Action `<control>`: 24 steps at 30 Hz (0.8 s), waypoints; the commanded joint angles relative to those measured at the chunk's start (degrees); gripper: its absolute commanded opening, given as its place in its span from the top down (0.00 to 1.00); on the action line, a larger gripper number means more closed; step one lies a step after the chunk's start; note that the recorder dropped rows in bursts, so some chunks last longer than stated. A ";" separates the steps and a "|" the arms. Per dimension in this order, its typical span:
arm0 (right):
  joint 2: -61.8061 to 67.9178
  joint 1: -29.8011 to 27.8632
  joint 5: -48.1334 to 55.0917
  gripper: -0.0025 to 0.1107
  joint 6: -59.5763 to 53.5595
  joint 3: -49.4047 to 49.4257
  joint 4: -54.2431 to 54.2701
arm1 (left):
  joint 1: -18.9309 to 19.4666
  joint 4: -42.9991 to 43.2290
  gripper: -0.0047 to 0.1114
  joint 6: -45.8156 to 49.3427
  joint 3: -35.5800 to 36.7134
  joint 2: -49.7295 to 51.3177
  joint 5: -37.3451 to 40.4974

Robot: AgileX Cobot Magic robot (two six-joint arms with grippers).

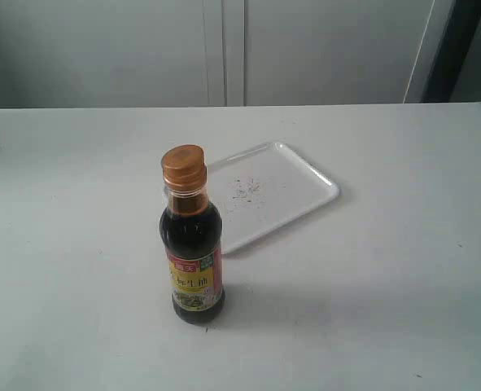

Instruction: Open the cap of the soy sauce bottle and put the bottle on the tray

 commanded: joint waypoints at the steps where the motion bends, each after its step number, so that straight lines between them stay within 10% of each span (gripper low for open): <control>1: -0.37 -0.23 -0.51 0.98 0.28 0.09 0.00 | 0.18 -0.65 0.96 -0.28 0.15 -0.28 -4.25; 24: -0.37 -0.23 -0.51 0.98 0.28 0.09 0.00 | 0.18 -0.38 0.96 -5.25 -3.98 0.73 -25.79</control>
